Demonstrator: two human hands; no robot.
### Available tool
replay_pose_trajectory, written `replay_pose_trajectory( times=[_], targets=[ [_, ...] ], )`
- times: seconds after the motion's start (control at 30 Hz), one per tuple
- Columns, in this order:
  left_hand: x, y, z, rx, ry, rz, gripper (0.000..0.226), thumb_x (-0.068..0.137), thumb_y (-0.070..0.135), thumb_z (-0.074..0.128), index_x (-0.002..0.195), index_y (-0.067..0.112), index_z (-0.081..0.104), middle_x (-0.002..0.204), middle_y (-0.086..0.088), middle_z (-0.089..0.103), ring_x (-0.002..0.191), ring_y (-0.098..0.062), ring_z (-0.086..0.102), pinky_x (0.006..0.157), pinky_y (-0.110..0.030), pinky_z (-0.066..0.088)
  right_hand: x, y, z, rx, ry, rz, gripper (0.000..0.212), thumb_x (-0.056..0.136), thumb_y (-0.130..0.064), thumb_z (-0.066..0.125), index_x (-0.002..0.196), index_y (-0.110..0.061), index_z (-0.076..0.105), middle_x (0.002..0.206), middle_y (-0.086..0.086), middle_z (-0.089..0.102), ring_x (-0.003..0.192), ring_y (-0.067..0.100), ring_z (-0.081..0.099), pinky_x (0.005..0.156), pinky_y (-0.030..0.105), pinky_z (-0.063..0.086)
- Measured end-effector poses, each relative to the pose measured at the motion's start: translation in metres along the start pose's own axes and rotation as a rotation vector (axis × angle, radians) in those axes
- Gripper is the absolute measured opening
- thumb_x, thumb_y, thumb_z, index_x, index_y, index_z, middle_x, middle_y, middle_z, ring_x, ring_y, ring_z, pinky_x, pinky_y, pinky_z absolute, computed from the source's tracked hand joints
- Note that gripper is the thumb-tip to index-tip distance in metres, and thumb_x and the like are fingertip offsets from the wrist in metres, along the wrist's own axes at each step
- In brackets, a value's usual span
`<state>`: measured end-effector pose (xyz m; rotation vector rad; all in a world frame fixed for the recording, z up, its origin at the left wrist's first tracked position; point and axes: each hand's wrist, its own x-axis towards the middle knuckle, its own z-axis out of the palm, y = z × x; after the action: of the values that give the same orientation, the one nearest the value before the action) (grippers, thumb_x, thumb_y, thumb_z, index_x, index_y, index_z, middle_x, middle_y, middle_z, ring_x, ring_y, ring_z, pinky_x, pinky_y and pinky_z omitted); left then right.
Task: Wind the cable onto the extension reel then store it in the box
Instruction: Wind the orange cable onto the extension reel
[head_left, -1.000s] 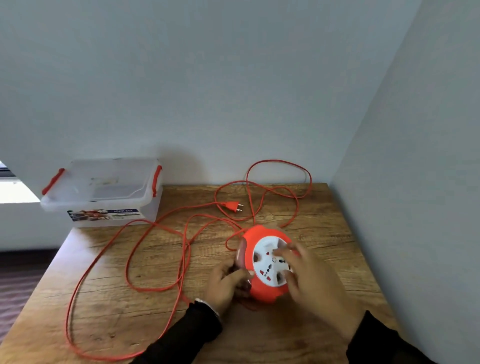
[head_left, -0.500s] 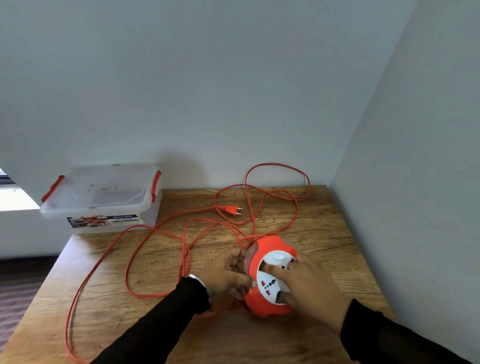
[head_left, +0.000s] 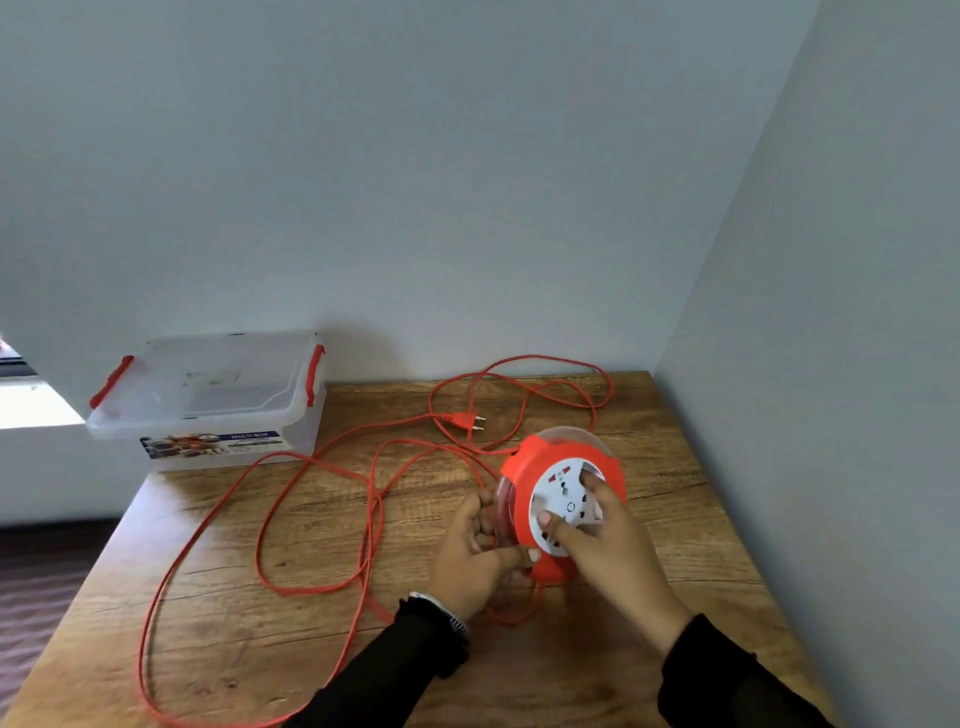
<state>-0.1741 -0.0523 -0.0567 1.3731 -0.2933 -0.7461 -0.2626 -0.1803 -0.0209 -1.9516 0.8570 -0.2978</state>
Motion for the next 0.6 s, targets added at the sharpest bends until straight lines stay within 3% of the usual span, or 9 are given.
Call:
replay_pose_trajectory(
  times=[0.07, 0.1, 0.17, 0.23, 0.3, 0.4, 0.5, 0.6],
  targets=[
    [-0.002, 0.003, 0.003, -0.015, -0.01, 0.013, 0.053, 0.065, -0.018, 0.073, 0.1, 0.015, 0.052, 0.076, -0.006, 0.068, 0.056, -0.018, 0.065, 0.048, -0.029, 0.056, -0.001, -0.007, 0.001, 0.256, -0.039, 0.131, 0.074, 0.076, -0.03, 0.077, 0.14, -0.023, 0.04, 0.124, -0.009, 0.052, 0.103, 0.003, 0.05, 0.077, 0.016, 0.041],
    [-0.003, 0.004, 0.005, -0.024, -0.018, 0.015, 0.051, 0.066, -0.018, 0.072, 0.099, 0.015, 0.051, 0.074, -0.004, 0.069, 0.056, -0.018, 0.065, 0.049, -0.03, 0.056, -0.003, -0.011, 0.0, 0.363, -0.061, 0.188, 0.073, 0.077, -0.023, 0.077, 0.14, -0.02, 0.04, 0.123, -0.005, 0.055, 0.097, 0.004, 0.055, 0.071, 0.014, 0.044],
    [-0.003, 0.005, 0.006, -0.037, -0.026, 0.014, 0.048, 0.066, -0.015, 0.073, 0.097, 0.015, 0.05, 0.072, -0.001, 0.07, 0.055, -0.019, 0.065, 0.051, -0.031, 0.054, -0.003, -0.019, -0.002, 0.486, -0.111, 0.288, 0.055, 0.08, -0.014, 0.073, 0.128, -0.016, 0.047, 0.1, 0.004, 0.066, 0.062, 0.002, 0.06, 0.045, 0.012, 0.041],
    [-0.005, 0.006, 0.007, -0.046, -0.033, 0.015, 0.048, 0.067, -0.016, 0.073, 0.096, 0.015, 0.05, 0.07, 0.002, 0.07, 0.054, -0.016, 0.064, 0.049, -0.029, 0.053, -0.002, -0.025, -0.006, 0.595, -0.175, 0.402, 0.028, 0.082, -0.014, 0.067, 0.108, -0.009, 0.057, 0.071, 0.003, 0.068, 0.039, 0.003, 0.051, 0.035, 0.015, 0.029],
    [-0.007, 0.005, 0.008, -0.038, -0.036, 0.017, 0.049, 0.066, -0.016, 0.073, 0.097, 0.015, 0.052, 0.069, 0.004, 0.07, 0.057, -0.014, 0.064, 0.051, -0.03, 0.054, -0.002, -0.029, -0.008, 0.776, -0.246, 0.557, 0.011, 0.084, -0.015, 0.061, 0.092, -0.007, 0.062, 0.068, 0.006, 0.069, 0.036, 0.006, 0.05, 0.034, 0.016, 0.028],
    [-0.008, 0.006, 0.008, -0.069, -0.032, 0.007, 0.051, 0.059, -0.008, 0.077, 0.097, 0.016, 0.053, 0.07, 0.003, 0.07, 0.057, -0.014, 0.065, 0.05, -0.029, 0.054, -0.005, -0.036, -0.012, 0.974, -0.254, 0.646, 0.013, 0.088, -0.014, 0.054, 0.088, -0.004, 0.062, 0.074, 0.01, 0.073, 0.039, 0.009, 0.057, 0.035, 0.014, 0.033],
    [-0.004, 0.01, 0.004, -0.121, -0.005, -0.045, 0.046, 0.061, -0.01, 0.076, 0.094, 0.015, 0.055, 0.072, 0.001, 0.07, 0.058, -0.019, 0.066, 0.051, -0.031, 0.056, -0.009, -0.039, -0.018, 0.927, -0.296, 0.587, 0.014, 0.09, -0.014, 0.051, 0.091, -0.008, 0.063, 0.084, 0.01, 0.075, 0.046, 0.008, 0.061, 0.039, 0.015, 0.036],
    [0.0, 0.022, -0.007, -0.15, 0.034, -0.092, 0.041, 0.055, 0.001, 0.075, 0.089, 0.011, 0.056, 0.076, -0.009, 0.065, 0.055, -0.025, 0.062, 0.053, -0.036, 0.055, -0.014, -0.037, -0.027, 0.593, -0.318, 0.408, 0.019, 0.089, -0.015, 0.058, 0.105, -0.007, 0.062, 0.087, 0.009, 0.075, 0.045, 0.007, 0.058, 0.04, 0.017, 0.036]
  ],
)
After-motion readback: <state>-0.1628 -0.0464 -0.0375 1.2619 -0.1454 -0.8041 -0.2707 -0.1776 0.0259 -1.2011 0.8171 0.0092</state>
